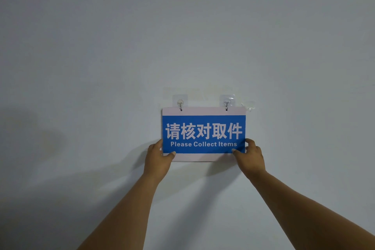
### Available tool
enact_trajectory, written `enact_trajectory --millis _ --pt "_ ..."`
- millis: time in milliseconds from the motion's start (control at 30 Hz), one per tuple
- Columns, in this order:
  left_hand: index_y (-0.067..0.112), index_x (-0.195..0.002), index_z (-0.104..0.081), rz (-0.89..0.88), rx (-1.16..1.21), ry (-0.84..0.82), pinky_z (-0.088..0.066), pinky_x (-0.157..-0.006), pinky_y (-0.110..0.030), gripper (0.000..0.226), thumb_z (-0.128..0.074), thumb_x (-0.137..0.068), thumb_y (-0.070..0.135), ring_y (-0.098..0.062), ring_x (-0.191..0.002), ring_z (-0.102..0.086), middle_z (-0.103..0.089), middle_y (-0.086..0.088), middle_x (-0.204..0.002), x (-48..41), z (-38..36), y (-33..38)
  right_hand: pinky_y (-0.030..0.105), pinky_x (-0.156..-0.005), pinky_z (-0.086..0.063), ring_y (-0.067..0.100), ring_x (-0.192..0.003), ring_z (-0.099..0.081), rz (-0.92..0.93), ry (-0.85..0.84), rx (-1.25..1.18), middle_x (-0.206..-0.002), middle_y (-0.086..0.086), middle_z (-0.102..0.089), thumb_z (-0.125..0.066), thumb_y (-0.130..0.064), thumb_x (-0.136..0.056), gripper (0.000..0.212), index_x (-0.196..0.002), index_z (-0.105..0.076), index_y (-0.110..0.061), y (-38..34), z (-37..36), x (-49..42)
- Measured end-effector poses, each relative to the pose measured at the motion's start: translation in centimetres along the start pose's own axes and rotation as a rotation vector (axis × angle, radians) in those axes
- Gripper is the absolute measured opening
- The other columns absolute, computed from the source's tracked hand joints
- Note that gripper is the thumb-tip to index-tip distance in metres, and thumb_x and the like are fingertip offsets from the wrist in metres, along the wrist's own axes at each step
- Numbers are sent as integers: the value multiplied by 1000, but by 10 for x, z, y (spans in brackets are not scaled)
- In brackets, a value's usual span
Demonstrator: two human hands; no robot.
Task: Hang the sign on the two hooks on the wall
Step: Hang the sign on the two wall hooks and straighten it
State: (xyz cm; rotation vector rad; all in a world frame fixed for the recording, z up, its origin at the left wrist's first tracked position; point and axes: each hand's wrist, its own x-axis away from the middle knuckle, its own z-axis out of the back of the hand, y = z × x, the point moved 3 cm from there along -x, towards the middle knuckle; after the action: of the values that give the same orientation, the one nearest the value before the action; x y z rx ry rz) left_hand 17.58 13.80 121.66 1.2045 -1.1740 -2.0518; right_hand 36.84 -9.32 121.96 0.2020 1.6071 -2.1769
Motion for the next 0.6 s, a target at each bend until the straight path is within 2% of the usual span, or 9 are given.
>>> enact_trajectory --millis 267,400,600 --pt "22 -150 -53 40 18 -23 -49 -108 -42 60 -72 -94 13 -26 -133 -58 -54 -4 -143 13 -5 -3 47 -90 -55 31 -114 -62 33 14 -17 -133 11 -55 -70 -24 -85 59 -138 -45 -23 -4 3 -1" --pt "21 -147 -56 52 20 -33 -50 -104 -40 57 -73 -93 11 -24 -126 -60 -56 -1 -136 11 0 -5 48 -91 -55 31 -115 -62 33 -17 -15 -134 11 -54 -71 -25 -84 61 -139 -45 -23 -3 3 -2" --pt "22 -147 -57 64 33 -32 -49 -101 -38 57 -73 -93 13 -20 -119 -59 -57 -6 -147 11 5 -6 47 -95 -51 33 -122 -57 29 -29 -11 -138 12 -49 -70 -24 -87 65 -145 -40 -22 3 -3 2"
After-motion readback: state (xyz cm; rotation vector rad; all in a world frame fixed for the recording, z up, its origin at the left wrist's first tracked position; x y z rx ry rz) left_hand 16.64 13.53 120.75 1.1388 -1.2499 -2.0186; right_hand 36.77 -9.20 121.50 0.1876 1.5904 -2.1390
